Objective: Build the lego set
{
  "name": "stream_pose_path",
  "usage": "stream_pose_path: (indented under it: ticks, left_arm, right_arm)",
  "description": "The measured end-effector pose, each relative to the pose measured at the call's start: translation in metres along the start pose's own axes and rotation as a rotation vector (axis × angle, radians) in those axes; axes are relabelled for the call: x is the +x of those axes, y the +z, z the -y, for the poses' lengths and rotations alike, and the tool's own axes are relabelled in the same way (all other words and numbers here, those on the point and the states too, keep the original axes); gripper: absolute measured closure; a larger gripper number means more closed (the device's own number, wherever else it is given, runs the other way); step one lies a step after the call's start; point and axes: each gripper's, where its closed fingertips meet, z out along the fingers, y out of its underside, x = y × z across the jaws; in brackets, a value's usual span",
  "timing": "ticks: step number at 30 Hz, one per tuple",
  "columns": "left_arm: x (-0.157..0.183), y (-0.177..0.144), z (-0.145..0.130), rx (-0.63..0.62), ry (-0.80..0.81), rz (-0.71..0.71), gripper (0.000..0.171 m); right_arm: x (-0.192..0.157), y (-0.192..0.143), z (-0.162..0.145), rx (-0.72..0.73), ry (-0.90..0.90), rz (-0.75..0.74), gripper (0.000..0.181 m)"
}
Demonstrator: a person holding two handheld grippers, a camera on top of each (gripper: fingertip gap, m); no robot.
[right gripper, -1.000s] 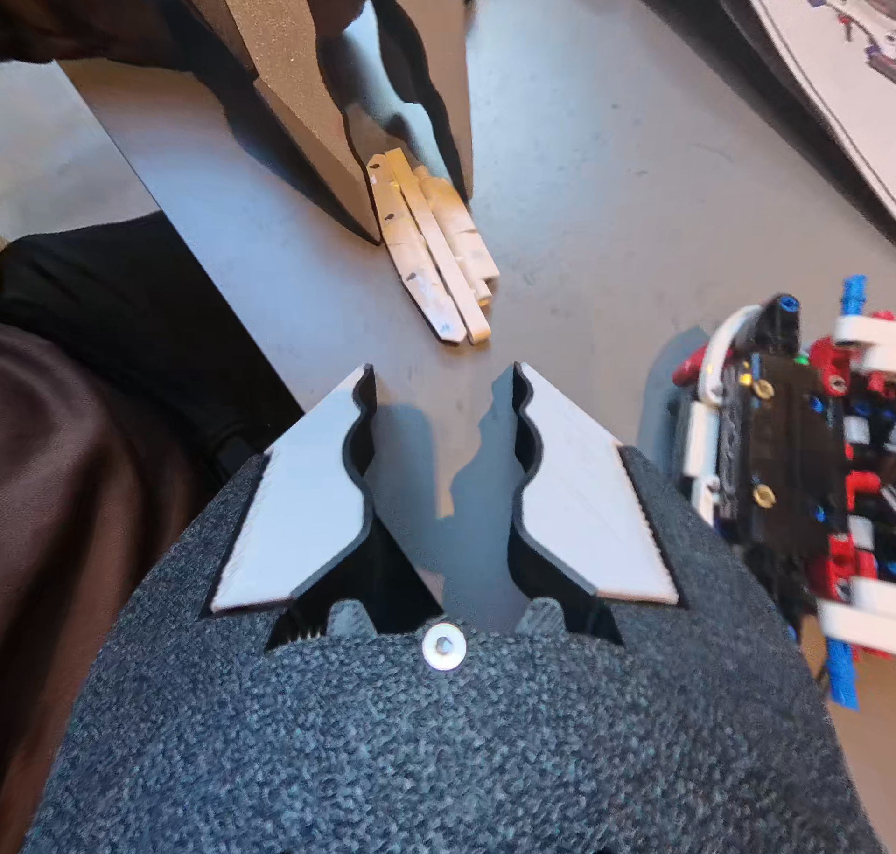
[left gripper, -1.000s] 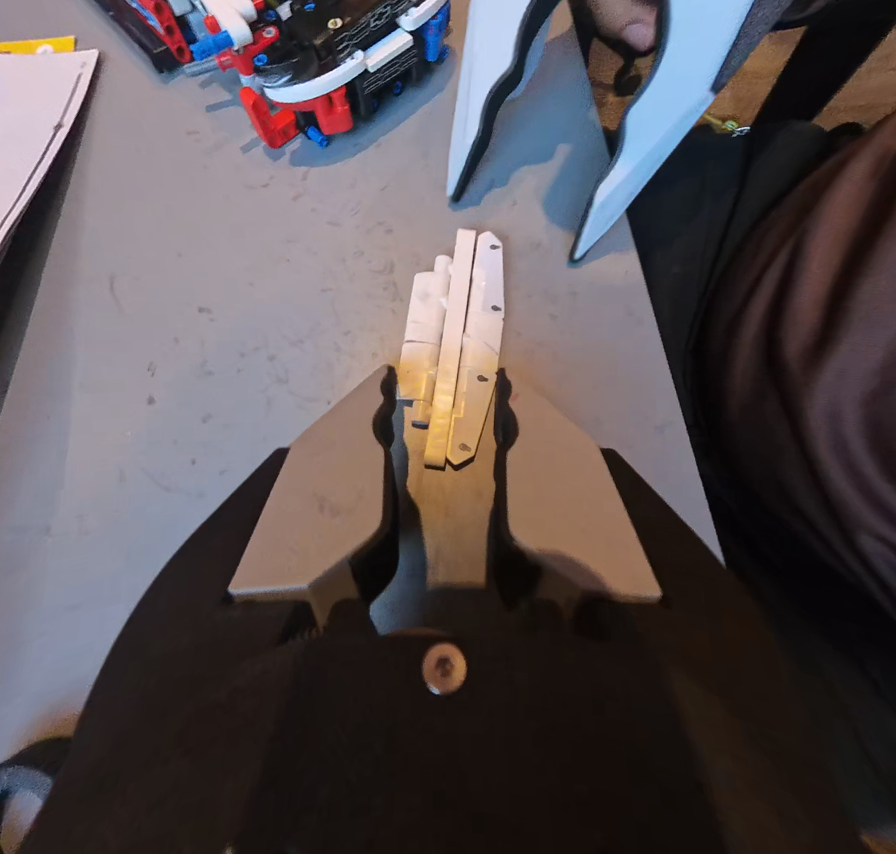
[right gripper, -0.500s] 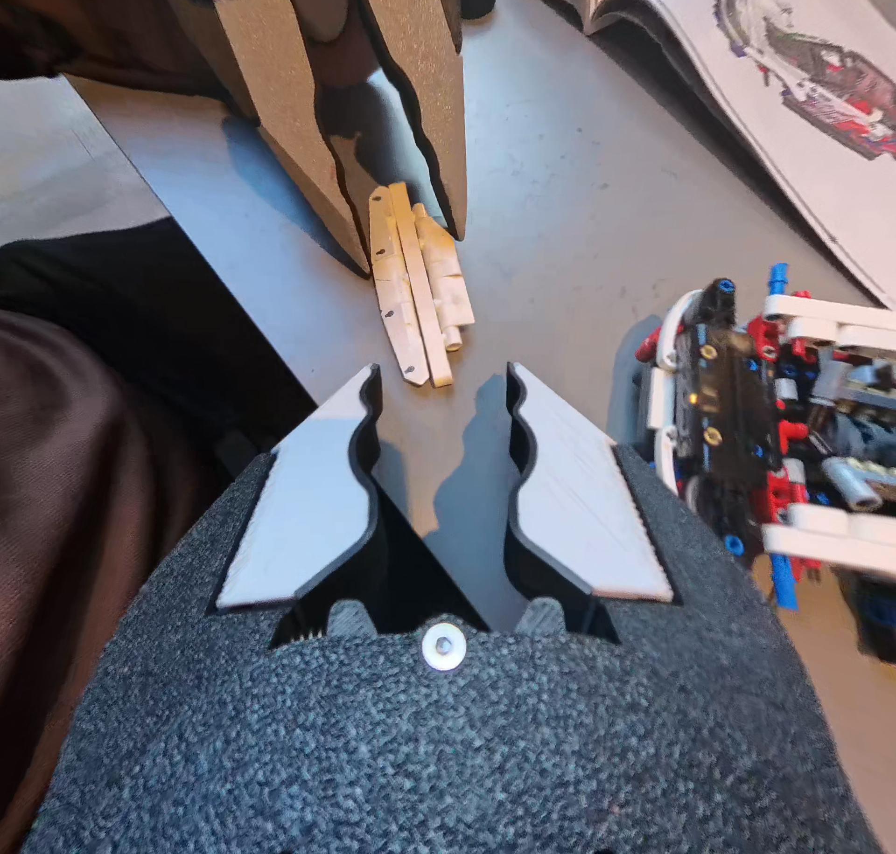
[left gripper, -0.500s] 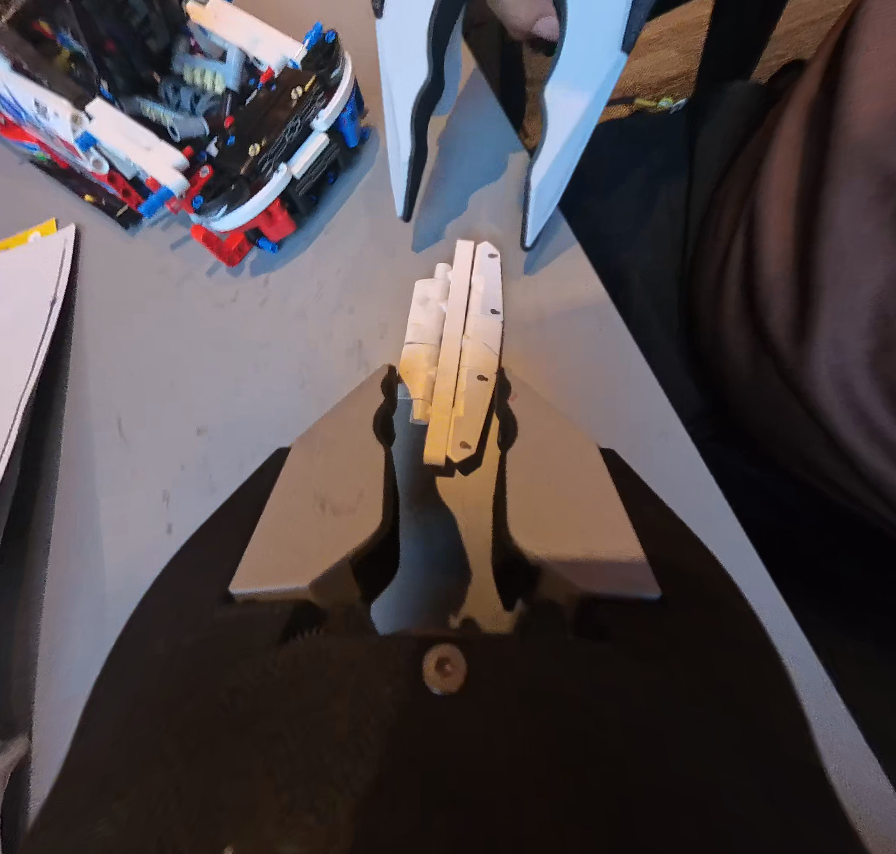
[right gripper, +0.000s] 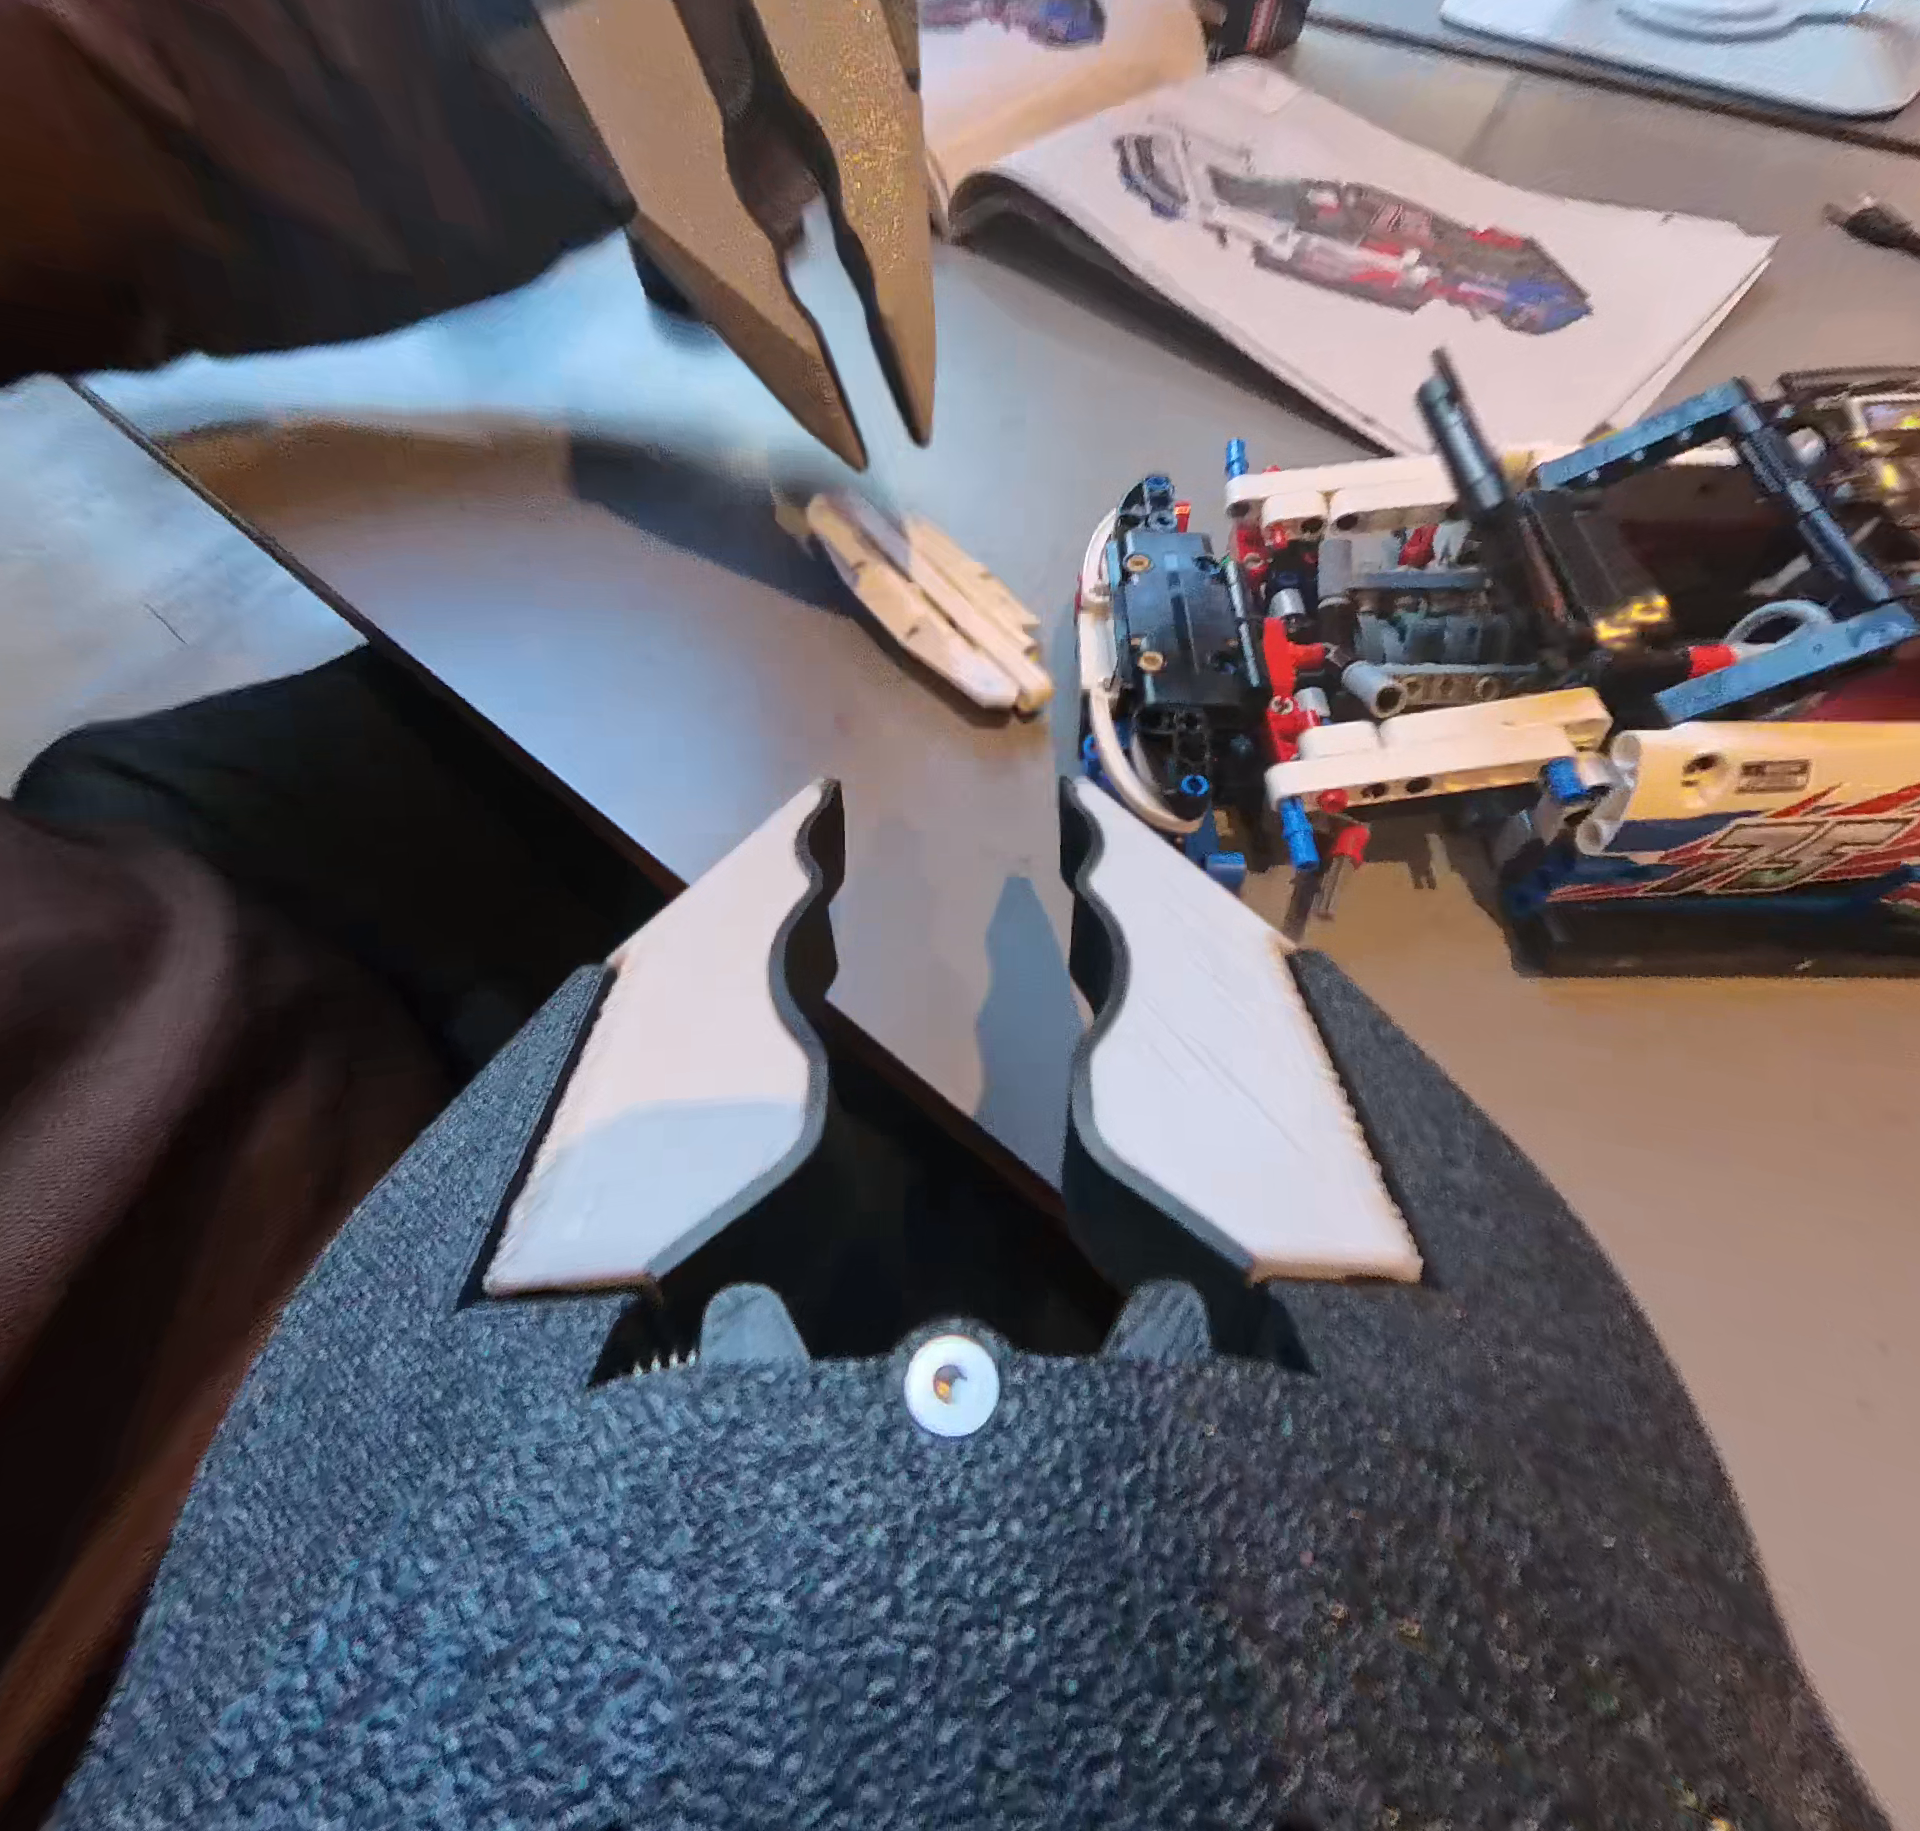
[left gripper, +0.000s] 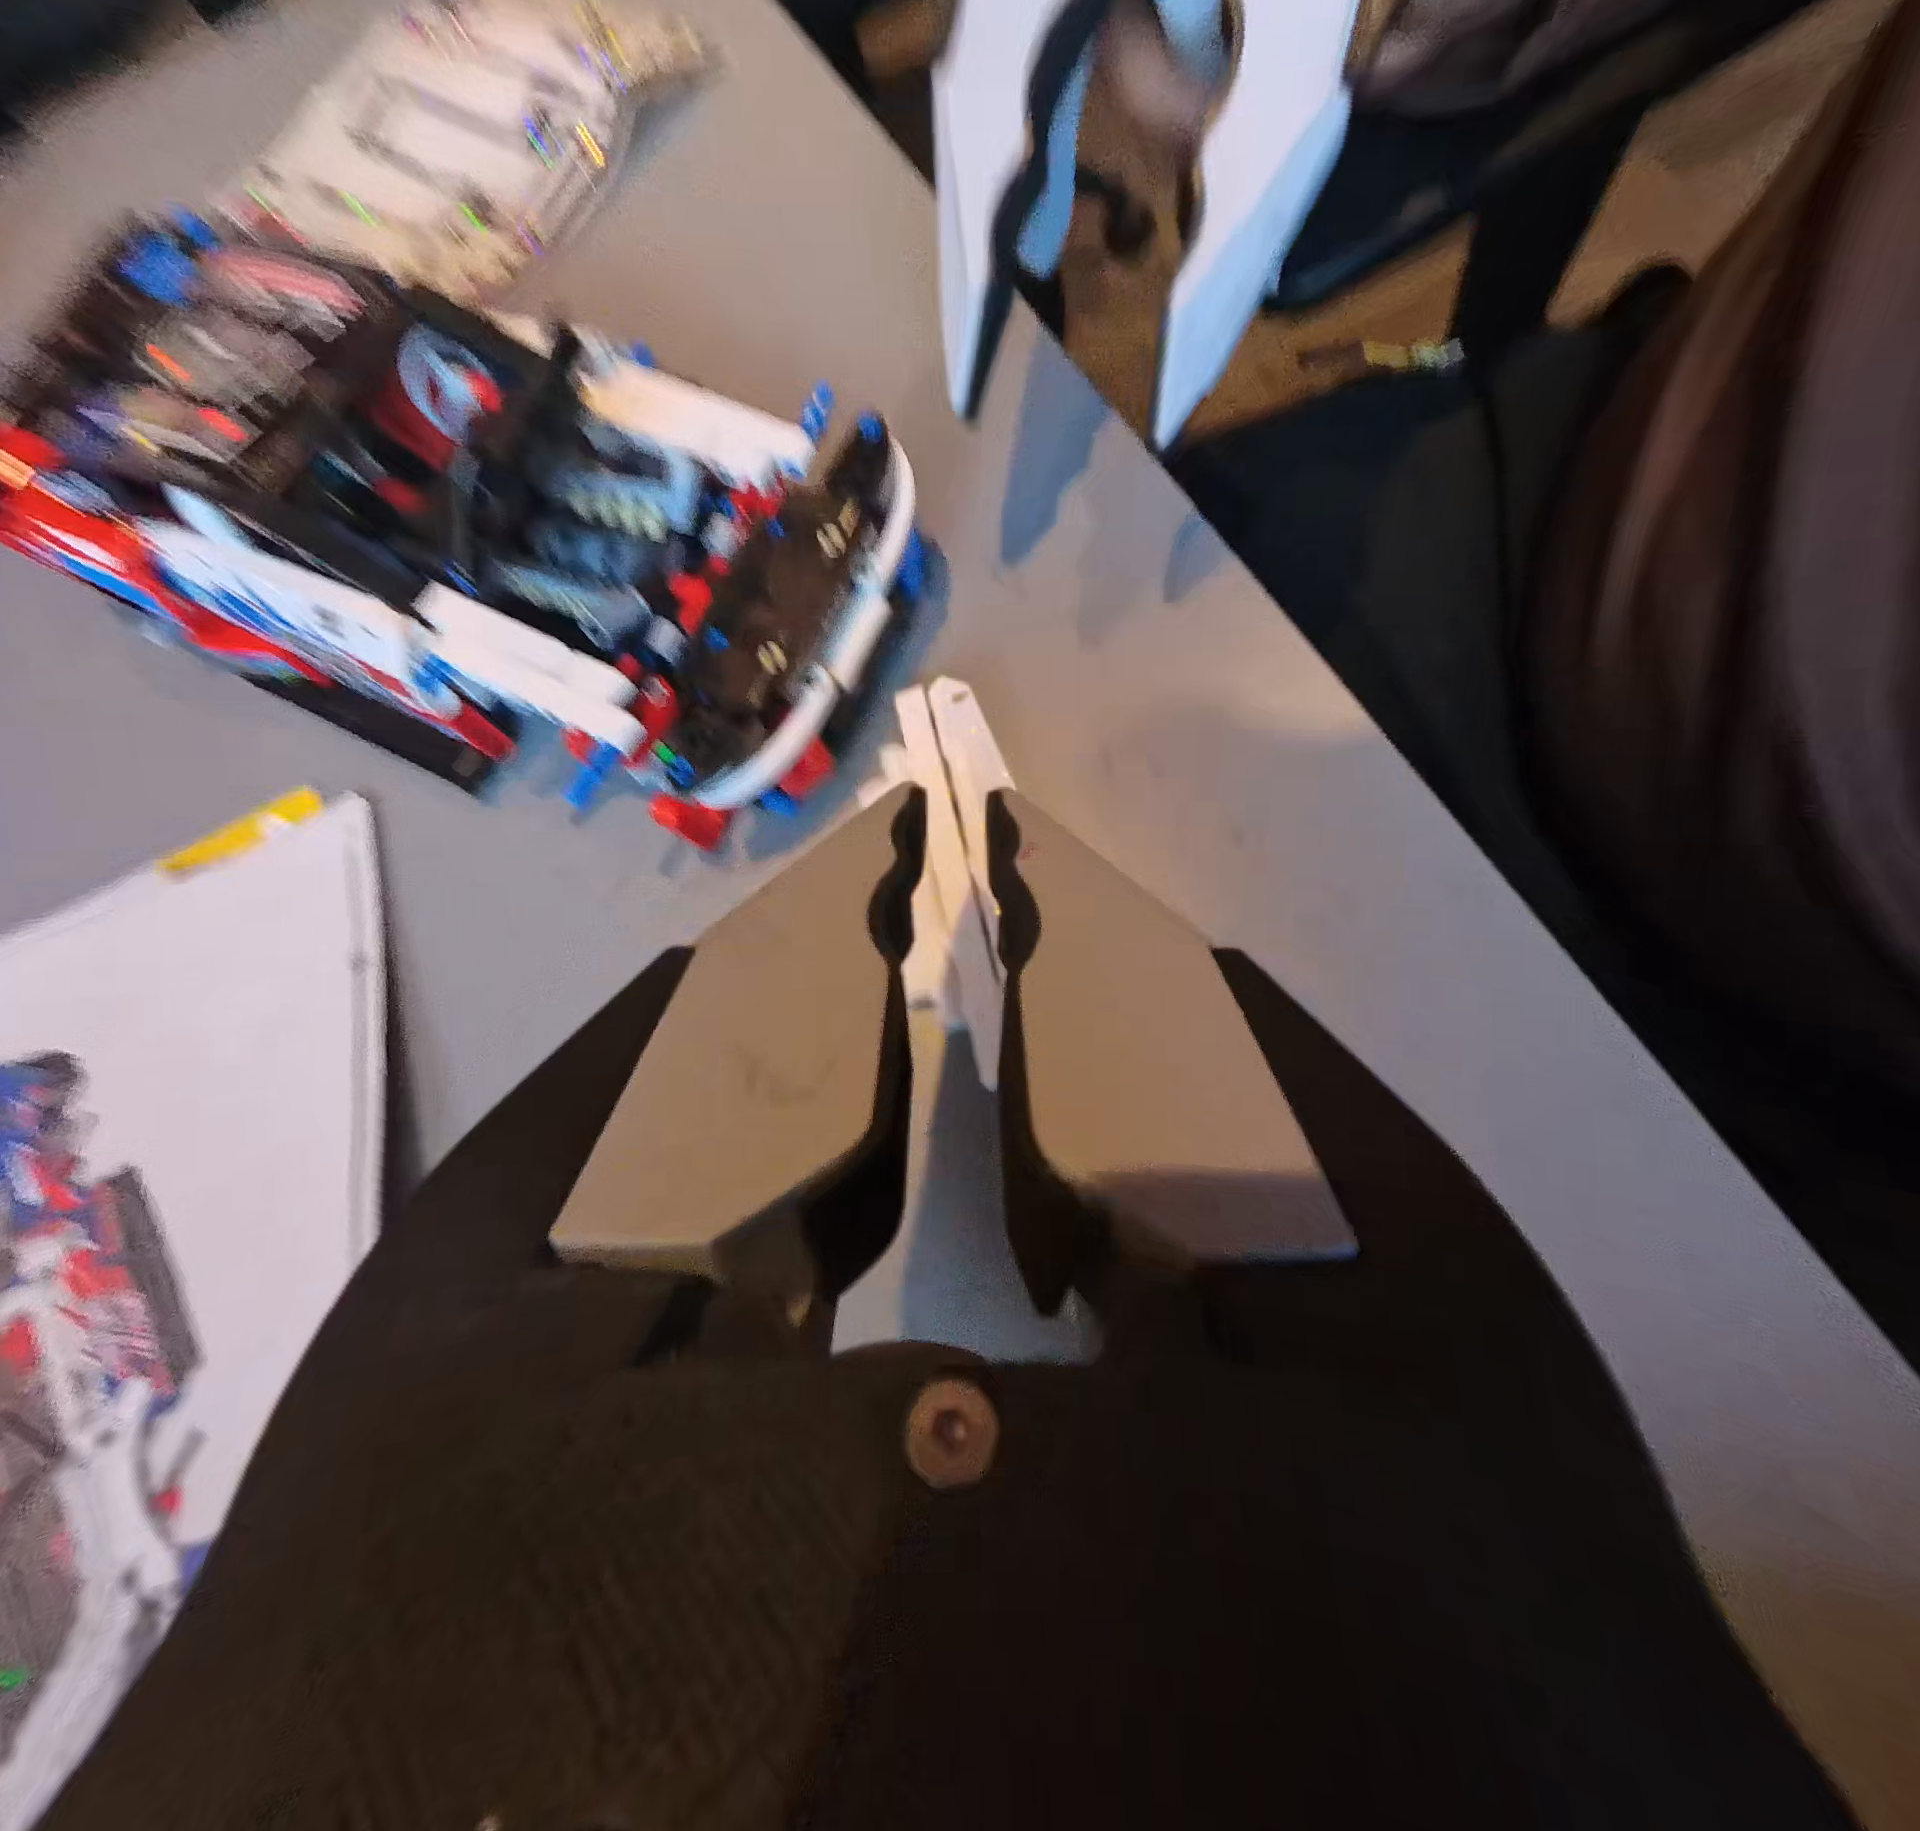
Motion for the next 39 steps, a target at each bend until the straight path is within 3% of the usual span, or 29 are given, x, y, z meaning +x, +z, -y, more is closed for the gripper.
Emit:
stream_pose_path:
  ticks: [5, 7, 10, 16, 26, 33, 39]
  left_arm:
    - [0.006, 0.0, -0.026, -0.078, -0.114, 0.056, 0.14]
    - [0.005, 0.001, -0.031, -0.108, -0.156, 0.123, 0.115]
    - [-0.001, 0.01, -0.052, -0.217, -0.164, 0.151, 0.105]
    - [0.003, 0.026, -0.043, -0.193, -0.184, 0.003, 0.134]
    - [0.015, 0.02, -0.038, -0.208, -0.05, -0.06, 0.135]
    - [-0.004, 0.004, 0.009, -0.112, 0.048, -0.023, 0.134]
    - [-0.037, 0.033, 0.031, -0.121, 0.121, -0.071, 0.134]
  right_arm:
    - [-0.007, 0.007, -0.015, -0.096, -0.089, -0.022, 0.141]
    - [-0.01, 0.01, -0.017, -0.116, -0.11, -0.014, 0.141]
    - [-0.015, 0.014, -0.015, -0.107, -0.103, 0.016, 0.141]
    - [-0.015, 0.014, -0.009, -0.08, -0.077, 0.03, 0.141]
    - [-0.009, 0.002, 0.002, 0.017, 0.032, 0.08, 0.141]
    - [-0.01, 0.0, 0.002, 0.02, 0.036, 0.098, 0.141]
    - [-0.009, -0.002, 0.003, 0.026, 0.042, 0.09, 0.141]
